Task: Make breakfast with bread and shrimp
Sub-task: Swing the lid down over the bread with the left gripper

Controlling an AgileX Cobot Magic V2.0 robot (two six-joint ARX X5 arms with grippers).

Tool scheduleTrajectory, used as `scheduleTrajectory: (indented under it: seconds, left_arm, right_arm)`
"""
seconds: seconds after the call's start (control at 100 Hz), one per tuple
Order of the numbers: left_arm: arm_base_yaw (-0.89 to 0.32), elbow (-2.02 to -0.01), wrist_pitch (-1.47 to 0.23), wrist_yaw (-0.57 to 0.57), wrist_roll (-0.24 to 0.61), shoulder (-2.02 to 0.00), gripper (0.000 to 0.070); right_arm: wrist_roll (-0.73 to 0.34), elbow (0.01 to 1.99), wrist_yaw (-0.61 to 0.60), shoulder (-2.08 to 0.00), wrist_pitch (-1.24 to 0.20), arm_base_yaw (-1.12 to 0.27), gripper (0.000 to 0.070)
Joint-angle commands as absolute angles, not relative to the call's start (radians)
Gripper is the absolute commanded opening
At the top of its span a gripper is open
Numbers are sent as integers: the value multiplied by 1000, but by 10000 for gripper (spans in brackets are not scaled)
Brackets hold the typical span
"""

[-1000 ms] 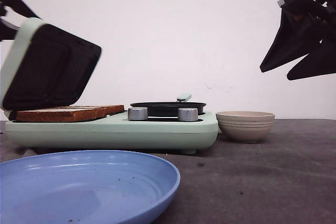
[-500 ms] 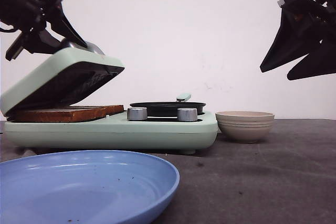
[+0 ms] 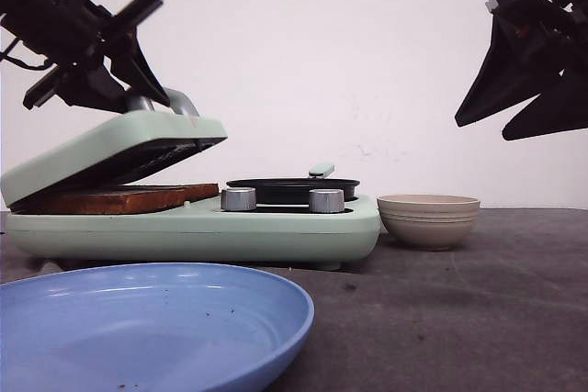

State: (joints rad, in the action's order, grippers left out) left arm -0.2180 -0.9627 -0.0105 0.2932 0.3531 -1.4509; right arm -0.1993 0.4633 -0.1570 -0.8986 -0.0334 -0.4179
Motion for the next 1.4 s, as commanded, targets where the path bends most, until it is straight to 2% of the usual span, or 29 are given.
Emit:
scheduleTrajectory:
  seconds: [0.0, 0.5, 0.79, 0.85, 0.94, 1.01, 1.06, 1.19, 1.3, 1.39]
  left_arm:
    - [-197, -942, -113, 194, 274, -1492, 4]
    - [-237, -942, -143, 149, 229, -1540, 5]
    - [-255, -942, -142, 149, 228, -1570, 45]
    - [-257, -942, -134, 150, 228, -1570, 106]
    - [-257, -942, -131, 150, 229, -1570, 285]
    - [-257, -942, -134, 150, 228, -1570, 378]
    - [-257, -942, -134, 151, 228, -1570, 404]
    - [-257, -947, -136, 170, 230, -1569, 415]
    - [-257, -985, -149, 195, 259, -1565, 586]
    - [-255, -1042, -178, 234, 267, -1559, 603]
  right_arm:
    - [-210, 471, -157, -907, -23, -423, 347]
    - [-222, 471, -157, -907, -24, -423, 347]
    - [-224, 471, -157, -907, -24, -423, 347]
    - [-224, 471, -157, -907, -24, -423, 347]
    - [-224, 471, -157, -907, -24, -423, 347]
    - [-224, 471, -157, -907, -24, -423, 347]
    - [-224, 471, -157, -907, -24, -423, 347]
    - [-224, 471, -157, -907, -24, -423, 347]
    - [-224, 471, -157, -907, -25, -423, 347]
    - [-224, 471, -157, -907, -27, -423, 347]
